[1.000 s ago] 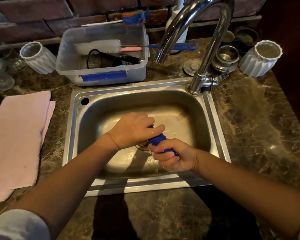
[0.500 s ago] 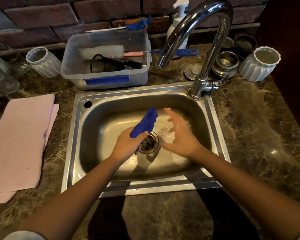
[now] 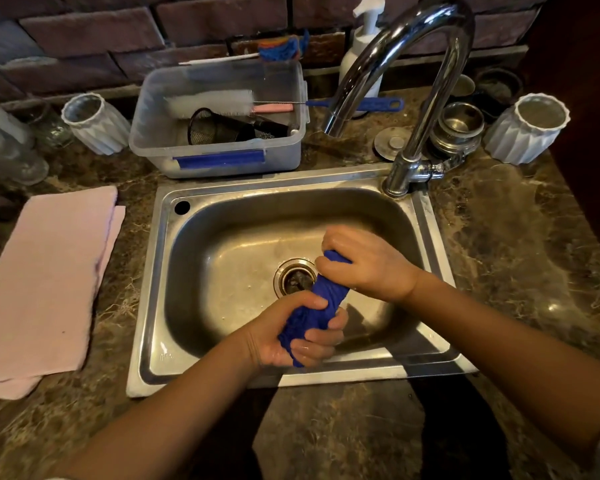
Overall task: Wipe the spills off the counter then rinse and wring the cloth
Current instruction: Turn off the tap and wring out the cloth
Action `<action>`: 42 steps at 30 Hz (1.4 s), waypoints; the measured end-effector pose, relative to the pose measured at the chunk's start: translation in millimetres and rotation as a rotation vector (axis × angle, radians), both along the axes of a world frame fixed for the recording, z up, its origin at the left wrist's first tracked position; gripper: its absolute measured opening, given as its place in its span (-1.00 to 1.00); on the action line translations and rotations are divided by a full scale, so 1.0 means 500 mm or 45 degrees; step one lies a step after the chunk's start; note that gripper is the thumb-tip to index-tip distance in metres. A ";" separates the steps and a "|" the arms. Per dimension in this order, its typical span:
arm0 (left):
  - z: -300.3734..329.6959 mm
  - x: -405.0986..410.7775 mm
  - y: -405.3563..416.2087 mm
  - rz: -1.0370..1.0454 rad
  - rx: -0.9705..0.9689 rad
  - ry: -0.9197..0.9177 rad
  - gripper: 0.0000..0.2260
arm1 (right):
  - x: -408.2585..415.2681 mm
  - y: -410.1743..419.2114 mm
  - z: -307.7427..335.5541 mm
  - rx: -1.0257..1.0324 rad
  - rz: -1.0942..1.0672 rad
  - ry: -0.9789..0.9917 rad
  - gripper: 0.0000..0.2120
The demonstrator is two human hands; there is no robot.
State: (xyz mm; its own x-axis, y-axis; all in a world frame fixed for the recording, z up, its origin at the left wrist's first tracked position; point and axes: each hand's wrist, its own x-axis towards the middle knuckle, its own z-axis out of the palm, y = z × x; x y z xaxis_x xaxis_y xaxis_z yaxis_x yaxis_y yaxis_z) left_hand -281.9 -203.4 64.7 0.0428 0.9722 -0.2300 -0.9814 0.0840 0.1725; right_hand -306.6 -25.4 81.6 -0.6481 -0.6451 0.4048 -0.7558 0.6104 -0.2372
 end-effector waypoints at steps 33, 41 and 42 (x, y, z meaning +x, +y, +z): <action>0.077 -0.168 0.012 0.564 -0.193 3.719 -0.82 | 0.114 -0.095 0.034 -2.073 0.150 -2.671 -0.76; 0.092 -0.128 0.007 0.834 -0.427 3.655 -0.82 | 0.126 -0.115 0.045 -2.232 0.626 -2.718 -0.83; 0.092 -0.126 0.007 0.834 -0.435 3.655 -0.82 | 0.127 -0.117 0.045 -2.259 0.672 -2.726 -0.84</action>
State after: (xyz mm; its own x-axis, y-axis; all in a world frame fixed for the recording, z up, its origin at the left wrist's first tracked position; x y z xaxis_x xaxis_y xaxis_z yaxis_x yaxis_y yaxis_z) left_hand -345.0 -199.7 110.6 -0.3219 0.7422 0.5878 0.9390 0.3296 0.0980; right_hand -242.9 -84.0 104.1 -0.6267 -0.7771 -0.0587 0.7789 -0.6223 -0.0782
